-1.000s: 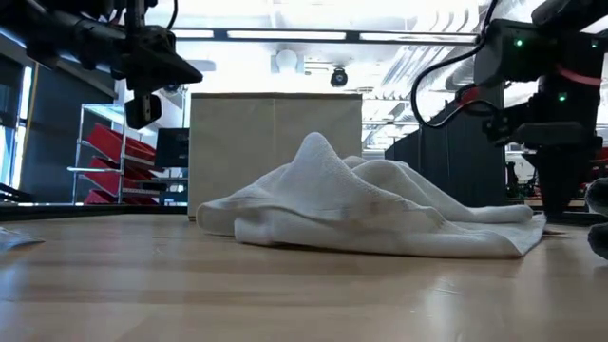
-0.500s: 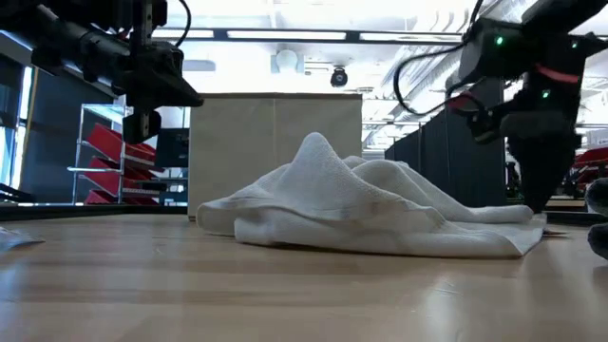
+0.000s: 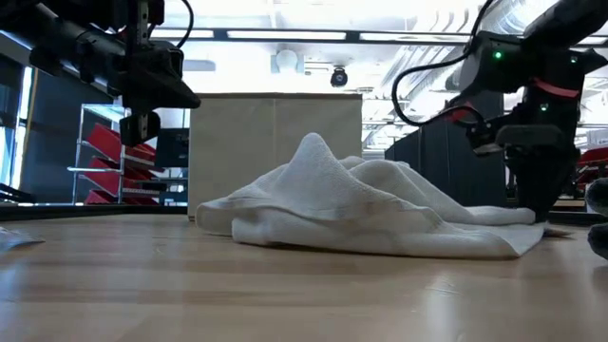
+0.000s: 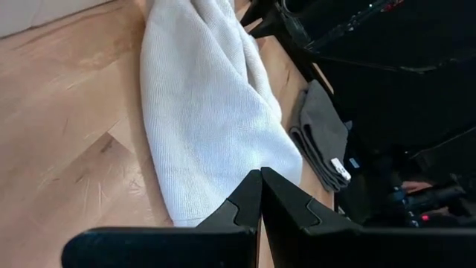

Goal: Fold towel
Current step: Fold the white towel

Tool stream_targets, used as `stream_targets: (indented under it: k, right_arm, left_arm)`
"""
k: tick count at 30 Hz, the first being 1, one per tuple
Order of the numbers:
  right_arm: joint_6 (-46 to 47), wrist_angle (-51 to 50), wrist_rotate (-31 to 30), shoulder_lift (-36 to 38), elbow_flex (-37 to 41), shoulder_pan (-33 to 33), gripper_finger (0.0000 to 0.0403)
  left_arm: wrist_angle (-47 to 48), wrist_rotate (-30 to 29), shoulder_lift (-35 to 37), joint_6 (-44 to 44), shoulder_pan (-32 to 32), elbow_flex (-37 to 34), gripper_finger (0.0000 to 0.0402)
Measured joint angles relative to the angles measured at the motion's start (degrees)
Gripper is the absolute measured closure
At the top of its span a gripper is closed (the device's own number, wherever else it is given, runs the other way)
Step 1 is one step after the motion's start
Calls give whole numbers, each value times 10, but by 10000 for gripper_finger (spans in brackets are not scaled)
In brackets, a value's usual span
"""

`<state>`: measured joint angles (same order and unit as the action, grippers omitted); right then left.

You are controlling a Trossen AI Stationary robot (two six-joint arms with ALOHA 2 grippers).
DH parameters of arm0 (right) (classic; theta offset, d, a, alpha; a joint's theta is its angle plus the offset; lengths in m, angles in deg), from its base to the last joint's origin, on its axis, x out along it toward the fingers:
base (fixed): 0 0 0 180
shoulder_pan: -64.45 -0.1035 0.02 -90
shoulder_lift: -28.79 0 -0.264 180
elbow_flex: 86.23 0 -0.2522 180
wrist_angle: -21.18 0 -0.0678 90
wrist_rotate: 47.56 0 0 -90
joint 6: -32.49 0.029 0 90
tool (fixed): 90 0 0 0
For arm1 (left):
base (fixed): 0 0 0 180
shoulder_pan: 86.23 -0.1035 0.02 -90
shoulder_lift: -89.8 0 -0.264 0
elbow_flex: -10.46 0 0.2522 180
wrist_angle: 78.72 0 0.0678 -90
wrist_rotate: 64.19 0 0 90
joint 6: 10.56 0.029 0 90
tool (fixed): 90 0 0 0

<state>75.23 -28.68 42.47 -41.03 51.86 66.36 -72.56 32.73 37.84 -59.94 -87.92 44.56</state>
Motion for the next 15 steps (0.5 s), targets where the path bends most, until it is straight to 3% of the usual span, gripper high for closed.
stream_targets:
  k: [5,8,11,15]
  right_arm:
    - [12,16,26,2,22,0,281]
    - [13,0,34,2,17,-14,331]
    - [2,-36,73,-1,-13,-35,390]
    - [-22,-81,102,-1,-110,-61,399]
  left_arm:
    - [0,0,0,8,0,0,401]
    - [0,0,0,10,0,0,401]
    - [0,0,0,5,0,0,401]
    - [0,0,0,1,0,0,401]
